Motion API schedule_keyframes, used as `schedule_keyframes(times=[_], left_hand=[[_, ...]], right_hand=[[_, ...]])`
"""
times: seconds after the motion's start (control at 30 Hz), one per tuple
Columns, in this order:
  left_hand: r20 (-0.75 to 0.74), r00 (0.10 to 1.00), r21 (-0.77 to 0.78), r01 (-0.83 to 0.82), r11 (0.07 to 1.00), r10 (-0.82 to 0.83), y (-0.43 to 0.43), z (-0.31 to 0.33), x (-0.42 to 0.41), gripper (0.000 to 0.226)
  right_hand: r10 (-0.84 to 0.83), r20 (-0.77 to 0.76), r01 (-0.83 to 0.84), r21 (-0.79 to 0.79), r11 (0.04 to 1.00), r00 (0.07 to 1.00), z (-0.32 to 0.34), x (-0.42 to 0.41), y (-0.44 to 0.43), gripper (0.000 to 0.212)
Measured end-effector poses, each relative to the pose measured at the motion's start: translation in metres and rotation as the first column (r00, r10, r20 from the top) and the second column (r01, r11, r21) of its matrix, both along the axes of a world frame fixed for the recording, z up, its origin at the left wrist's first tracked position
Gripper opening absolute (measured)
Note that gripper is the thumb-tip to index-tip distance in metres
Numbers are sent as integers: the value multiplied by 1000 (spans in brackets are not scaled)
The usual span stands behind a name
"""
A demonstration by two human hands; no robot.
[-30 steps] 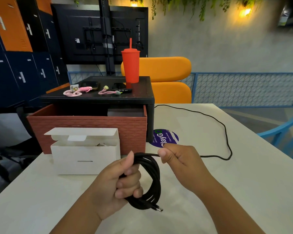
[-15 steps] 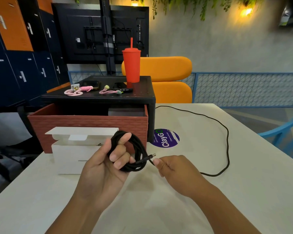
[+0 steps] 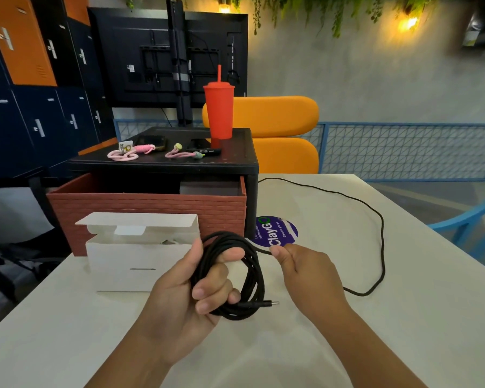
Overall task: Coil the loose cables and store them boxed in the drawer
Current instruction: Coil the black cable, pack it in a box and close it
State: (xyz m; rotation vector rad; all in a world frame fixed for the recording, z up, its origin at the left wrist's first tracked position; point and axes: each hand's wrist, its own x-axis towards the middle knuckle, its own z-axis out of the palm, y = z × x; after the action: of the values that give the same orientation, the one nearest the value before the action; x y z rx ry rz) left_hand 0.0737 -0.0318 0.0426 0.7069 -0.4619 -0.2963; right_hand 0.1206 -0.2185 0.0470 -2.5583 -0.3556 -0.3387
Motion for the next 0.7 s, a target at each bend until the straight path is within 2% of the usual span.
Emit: schedule_keyframes(times=[0.07,0.17,0.27,0.33,0.4,0.43,0.47,0.5,0.57,0.63,0.67,0.7], left_hand=[[17,999,-34,41,999,-40,-4,-2,-1,51],[-12,979,66,-202,977,203,-4,0,-6,48],[-36,962,88,-265,960,269,-4,5,-10,50],[-60,975,24,-213,977,214,-2,4,-7,50],[-44,998,-133,-49,990,44,0,0,-1,50],[-44,999,-182,-36,983,29,2,1,-1,52],[-98,979,-127,-188,974,177,3,2,-6,56],[-111,962,-84,-259,962,249,8,0,-7,58],[-69,950,-47,-308,950,305,15,2,-8,57],[36,926,-9,-376,927,376,6,11,-10,54],[117,911,20,-400,916,395,1,14,-7,57],[101,899,65,-433,899,426,-3,12,-7,65]], right_hand=[[7,19,-8,20,1000,1000,-1,0,-1,37],[5,57,-9,70,998,998,-2,1,-4,33],[-6,126,-8,112,994,992,1,0,-7,43],[-5,121,-11,132,991,993,1,0,-7,44],[37,76,-45,108,993,996,0,0,-6,39],[81,50,-85,89,992,995,-1,-1,-4,39],[129,26,-130,72,989,991,-2,-1,-3,42],[167,-2,-167,59,984,986,-3,-2,-1,44],[203,-40,-202,33,979,978,0,-5,1,46],[205,-42,-206,-14,978,978,3,-7,3,47],[207,-46,-209,-39,977,977,5,-8,3,47],[215,-63,-219,-60,974,975,6,-9,3,48]])
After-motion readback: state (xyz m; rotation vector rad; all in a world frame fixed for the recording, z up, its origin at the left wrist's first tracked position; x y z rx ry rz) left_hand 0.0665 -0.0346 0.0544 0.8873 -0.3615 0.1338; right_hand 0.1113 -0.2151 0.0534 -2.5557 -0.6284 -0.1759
